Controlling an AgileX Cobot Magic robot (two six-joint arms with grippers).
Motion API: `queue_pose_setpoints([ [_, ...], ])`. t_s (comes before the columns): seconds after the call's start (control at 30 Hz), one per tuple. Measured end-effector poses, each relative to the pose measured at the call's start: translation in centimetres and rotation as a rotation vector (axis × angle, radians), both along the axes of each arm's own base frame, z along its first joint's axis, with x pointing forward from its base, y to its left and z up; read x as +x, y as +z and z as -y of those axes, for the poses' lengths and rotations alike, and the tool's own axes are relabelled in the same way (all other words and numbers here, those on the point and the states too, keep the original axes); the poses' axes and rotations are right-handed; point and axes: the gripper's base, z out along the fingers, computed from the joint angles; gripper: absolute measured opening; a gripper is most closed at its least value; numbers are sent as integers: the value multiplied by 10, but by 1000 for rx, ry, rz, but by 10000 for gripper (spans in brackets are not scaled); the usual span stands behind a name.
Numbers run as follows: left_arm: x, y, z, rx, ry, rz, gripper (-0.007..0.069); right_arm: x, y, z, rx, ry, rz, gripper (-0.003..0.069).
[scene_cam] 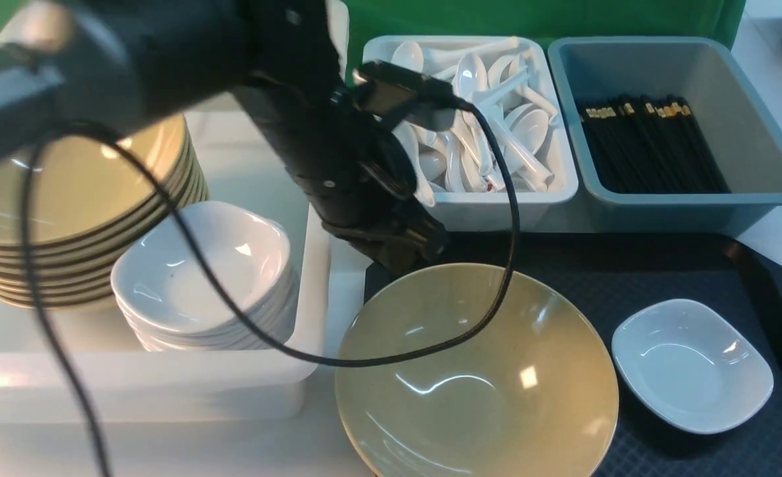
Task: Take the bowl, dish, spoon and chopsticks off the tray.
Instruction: Use the left arm to grab the yellow noodle bowl on the left, then use the left arm to put the noodle bowl into the large storage box on the left
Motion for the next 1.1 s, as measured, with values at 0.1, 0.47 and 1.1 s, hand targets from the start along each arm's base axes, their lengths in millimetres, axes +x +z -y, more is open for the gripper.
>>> queue_pose_setpoints([
  [0.1, 8, -16, 14, 73, -51, 39, 197, -12, -1, 9, 17, -6, 18, 190],
  [0.47, 12, -66, 45, 195, -109, 41, 387, -17, 0, 14, 30, -28, 31, 198],
  [1.1, -4, 89, -30, -282, 85, 61, 8, -7, 3, 6, 70, -23, 72, 204],
])
